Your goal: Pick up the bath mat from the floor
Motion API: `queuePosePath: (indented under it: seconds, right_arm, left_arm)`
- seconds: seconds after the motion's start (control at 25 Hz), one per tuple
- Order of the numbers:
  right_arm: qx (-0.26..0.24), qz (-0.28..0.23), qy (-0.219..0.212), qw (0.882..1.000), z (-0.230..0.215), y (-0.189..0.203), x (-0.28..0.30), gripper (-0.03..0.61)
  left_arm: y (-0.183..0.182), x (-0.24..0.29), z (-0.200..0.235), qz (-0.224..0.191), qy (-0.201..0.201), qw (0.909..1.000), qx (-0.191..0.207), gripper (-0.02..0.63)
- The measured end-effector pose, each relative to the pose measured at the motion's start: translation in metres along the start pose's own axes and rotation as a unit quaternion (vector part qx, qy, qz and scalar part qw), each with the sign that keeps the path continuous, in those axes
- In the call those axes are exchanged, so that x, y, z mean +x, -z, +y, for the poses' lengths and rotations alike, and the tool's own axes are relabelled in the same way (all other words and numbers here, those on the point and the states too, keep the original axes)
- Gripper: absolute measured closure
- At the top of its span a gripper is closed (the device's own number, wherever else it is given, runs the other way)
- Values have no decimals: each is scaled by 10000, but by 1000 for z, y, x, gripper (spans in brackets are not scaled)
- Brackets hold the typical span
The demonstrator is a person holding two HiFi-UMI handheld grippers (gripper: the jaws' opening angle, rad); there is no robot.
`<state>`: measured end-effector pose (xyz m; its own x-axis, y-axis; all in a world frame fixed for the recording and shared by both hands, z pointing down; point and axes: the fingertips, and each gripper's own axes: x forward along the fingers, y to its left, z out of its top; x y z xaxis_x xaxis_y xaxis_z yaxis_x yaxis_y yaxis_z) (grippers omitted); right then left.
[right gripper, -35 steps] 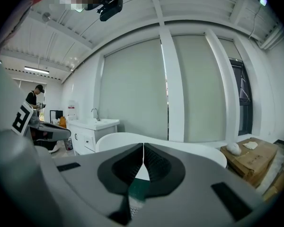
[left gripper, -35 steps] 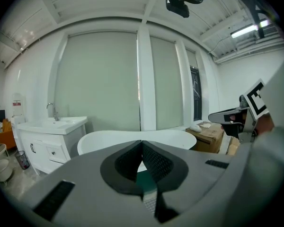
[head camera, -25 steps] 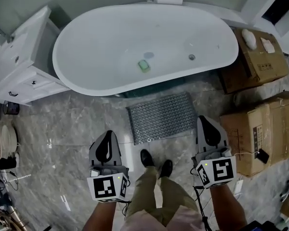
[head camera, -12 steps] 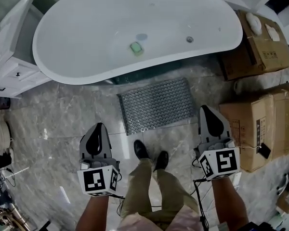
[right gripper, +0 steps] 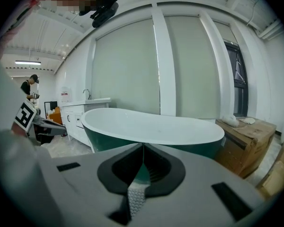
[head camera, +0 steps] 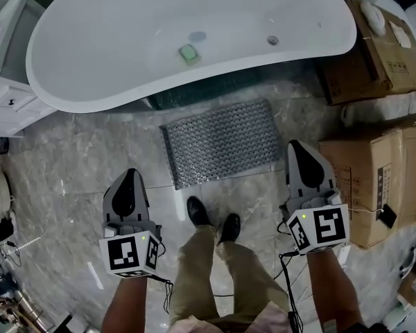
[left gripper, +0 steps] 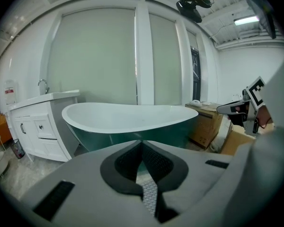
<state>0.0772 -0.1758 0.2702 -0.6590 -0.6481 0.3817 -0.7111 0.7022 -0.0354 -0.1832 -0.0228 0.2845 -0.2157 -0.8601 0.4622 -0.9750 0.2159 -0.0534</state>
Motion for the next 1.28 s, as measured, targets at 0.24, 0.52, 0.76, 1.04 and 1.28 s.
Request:
queuePosePath:
  seconds: [0.24,0.52,0.76,1.04,1.28]
  right_arm:
    - [5,87,9,10000,-12,49,6,560]
    - [-33,171,24,9998,-20,106,15,560]
    - [-89,193,68,9998,-25,151,29,560]
    - [-75,239,203,9995,-37,203,47,560]
    - [-72,313,323,9990,-49,252,66,560]
  left_arm:
    - [42,17,-4,80,-7,9999,100,588]
    - [103,39,-7,204,-22,9997,-93,588]
    - [153,59,-2,235,-5,9997,-20,588]
    - [204,87,9,291,-42,9995,-60,588]
    - [246,115,14,342,-56,9994,-22,588]
